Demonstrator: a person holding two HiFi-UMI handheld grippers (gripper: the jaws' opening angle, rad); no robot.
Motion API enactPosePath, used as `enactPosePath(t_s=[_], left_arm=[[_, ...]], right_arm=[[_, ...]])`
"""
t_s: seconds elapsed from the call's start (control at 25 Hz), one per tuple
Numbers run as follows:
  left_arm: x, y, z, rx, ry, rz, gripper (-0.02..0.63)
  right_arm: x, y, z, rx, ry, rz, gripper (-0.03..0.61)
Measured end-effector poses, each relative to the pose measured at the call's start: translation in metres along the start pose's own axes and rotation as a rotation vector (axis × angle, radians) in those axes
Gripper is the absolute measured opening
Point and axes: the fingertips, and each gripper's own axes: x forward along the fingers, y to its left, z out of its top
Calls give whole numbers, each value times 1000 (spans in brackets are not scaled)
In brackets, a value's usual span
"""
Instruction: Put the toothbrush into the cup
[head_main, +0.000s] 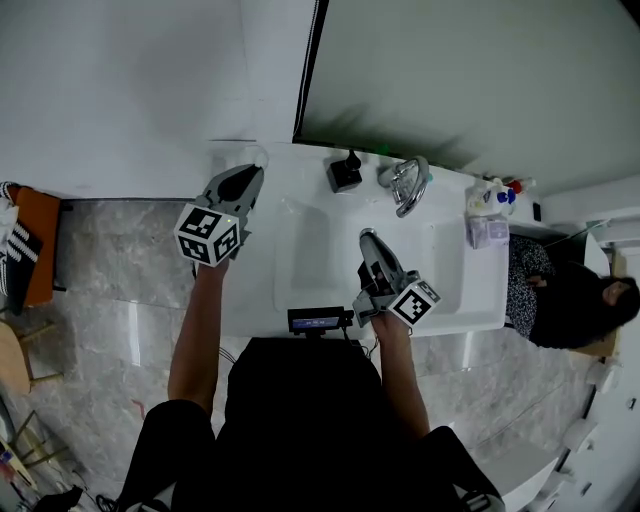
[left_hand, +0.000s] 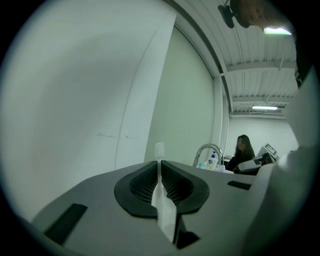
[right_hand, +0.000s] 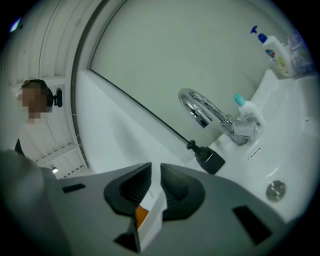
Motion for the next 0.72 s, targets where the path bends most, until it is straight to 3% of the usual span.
enactPosePath(t_s=[0.32,0.72], left_arm=[[-16,28,39,-112,-231,21,29],[-27,62,54,-264,-448,65,29]], right_arm=[[0,1,0,-11,7,-14,44],[0,1,2,-22,-2,-25,44]])
